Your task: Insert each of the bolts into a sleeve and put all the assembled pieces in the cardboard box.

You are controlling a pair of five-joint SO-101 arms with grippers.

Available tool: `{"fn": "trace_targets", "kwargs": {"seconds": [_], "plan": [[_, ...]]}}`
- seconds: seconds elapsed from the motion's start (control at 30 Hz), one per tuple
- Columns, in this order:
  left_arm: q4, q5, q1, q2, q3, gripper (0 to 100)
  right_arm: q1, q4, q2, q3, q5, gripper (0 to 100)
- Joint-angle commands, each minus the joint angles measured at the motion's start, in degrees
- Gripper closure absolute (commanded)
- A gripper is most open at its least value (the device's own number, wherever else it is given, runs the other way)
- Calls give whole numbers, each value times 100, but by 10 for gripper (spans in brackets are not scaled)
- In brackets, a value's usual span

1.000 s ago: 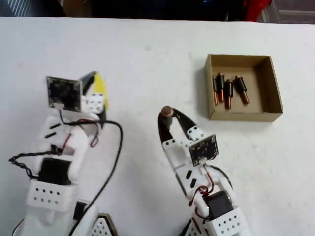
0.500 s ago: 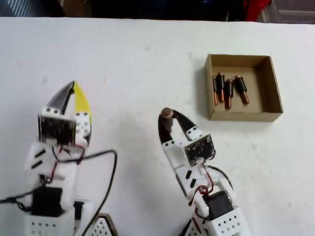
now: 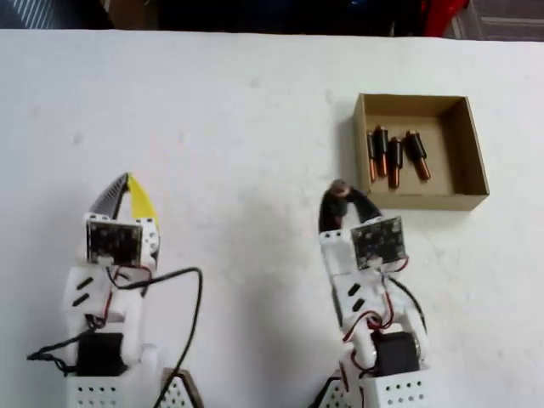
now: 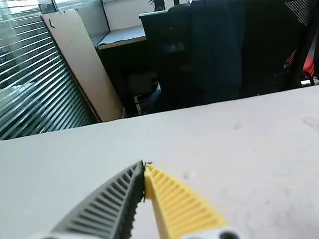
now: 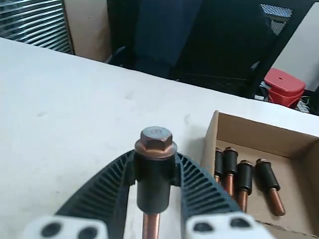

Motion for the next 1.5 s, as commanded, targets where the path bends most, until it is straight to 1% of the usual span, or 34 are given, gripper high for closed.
{"fn": "trace_targets", "kwargs": {"seconds": [0.0,0.2,0.3,0.4,0.63,0.8,0.93,1.07,1.47], "plan": [[9,-35,-66,-66,79,979,356,180,-66,-686,-35,983],[26,-35,-75,-66,246,979,813,822,-57,-1477,0,983],[44,-35,-75,-66,316,979,998,857,4,-1705,114,983],[18,-35,-66,-66,484,979,1095,857,435,-2031,229,983],[9,-35,-66,-66,651,978,1341,822,2571,-3253,237,982],[9,-35,-66,-66,721,977,1736,822,4180,-4141,255,982],[9,-35,-66,-66,730,977,1956,822,5437,-4905,659,981],[9,-35,-66,-66,730,977,2149,822,6633,-5618,765,981],[35,-35,-40,-66,765,977,2369,840,10088,-8062,765,981]]}}
